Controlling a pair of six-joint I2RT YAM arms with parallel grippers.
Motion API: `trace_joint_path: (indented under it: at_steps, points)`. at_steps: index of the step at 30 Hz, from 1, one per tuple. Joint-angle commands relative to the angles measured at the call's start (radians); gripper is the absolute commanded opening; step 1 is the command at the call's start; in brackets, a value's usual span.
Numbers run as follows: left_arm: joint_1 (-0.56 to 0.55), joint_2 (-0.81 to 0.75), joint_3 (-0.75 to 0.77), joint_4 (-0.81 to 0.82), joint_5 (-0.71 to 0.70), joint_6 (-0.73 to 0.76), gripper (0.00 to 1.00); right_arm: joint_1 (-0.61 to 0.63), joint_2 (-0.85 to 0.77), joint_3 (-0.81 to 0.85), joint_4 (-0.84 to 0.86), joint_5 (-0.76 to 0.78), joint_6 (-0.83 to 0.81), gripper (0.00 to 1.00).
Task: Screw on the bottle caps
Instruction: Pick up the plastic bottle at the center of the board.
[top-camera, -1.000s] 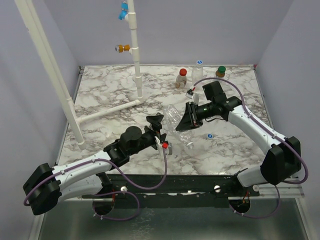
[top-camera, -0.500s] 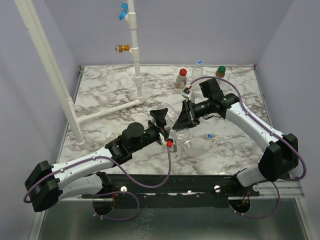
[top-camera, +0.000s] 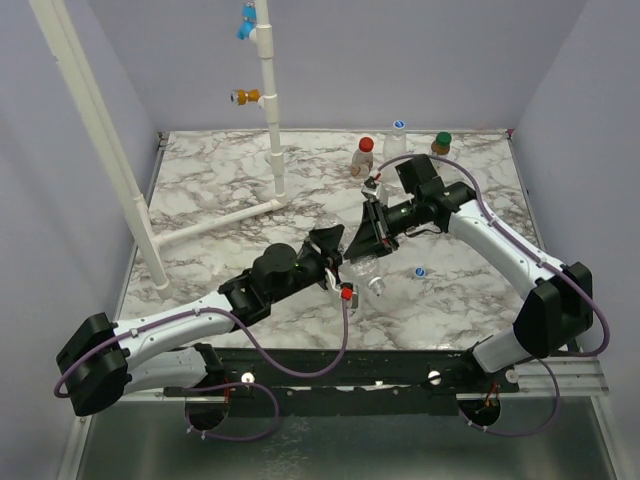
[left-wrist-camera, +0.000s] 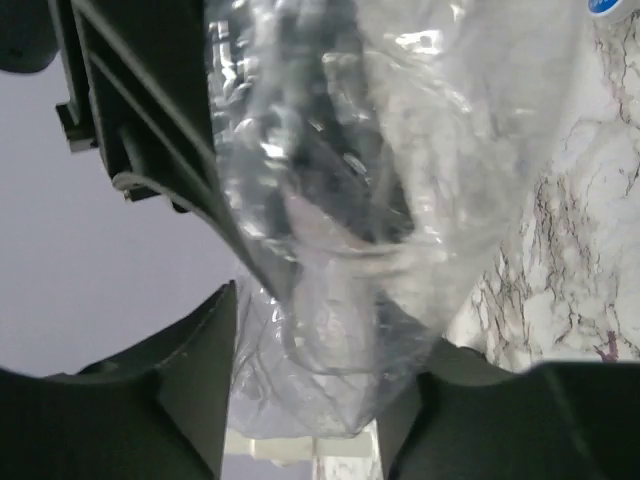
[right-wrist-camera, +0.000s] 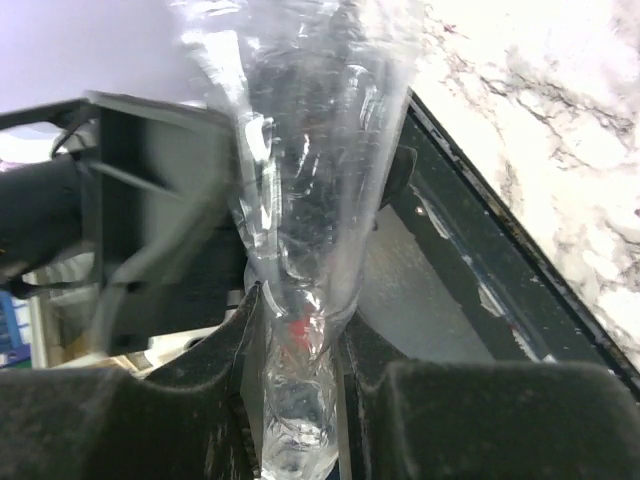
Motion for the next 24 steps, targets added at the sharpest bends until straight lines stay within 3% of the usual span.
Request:
trace_joint_path:
  at_steps: [1, 3, 5, 8, 9, 11, 18, 24]
  points:
    - [-0.013, 0.001, 0.002, 0.01, -0.014, -0.037, 0.33, 0.012, 0.004, 0.046, -0.024, -0.027, -0.023, 0.19]
    - [-0.018, -0.005, -0.011, 0.01, -0.018, -0.052, 0.23, 0.012, -0.001, 0.056, -0.027, 0.001, -0.019, 0.26]
    - [-0.027, -0.01, -0.019, 0.012, -0.03, -0.088, 0.13, 0.011, -0.007, 0.074, -0.033, 0.043, -0.018, 0.39]
    - [-0.039, -0.016, -0.029, 0.011, -0.036, -0.184, 0.11, 0.012, -0.031, 0.117, -0.046, 0.152, -0.017, 0.61]
    - [-0.041, -0.019, -0.029, 0.01, -0.036, -0.233, 0.05, 0.012, -0.042, 0.137, -0.046, 0.203, -0.014, 0.67]
    - [-0.043, -0.024, -0.026, 0.005, -0.036, -0.366, 0.01, 0.011, -0.076, 0.171, -0.029, 0.313, 0.0, 0.76]
    - [-0.043, -0.007, -0.001, -0.056, -0.028, -0.846, 0.0, 0.012, -0.23, 0.164, 0.074, 0.712, 0.019, 0.85]
    - [-0.011, 0.027, 0.091, -0.225, 0.039, -1.138, 0.0, 0.015, -0.318, 0.081, 0.174, 0.827, -0.007, 0.86]
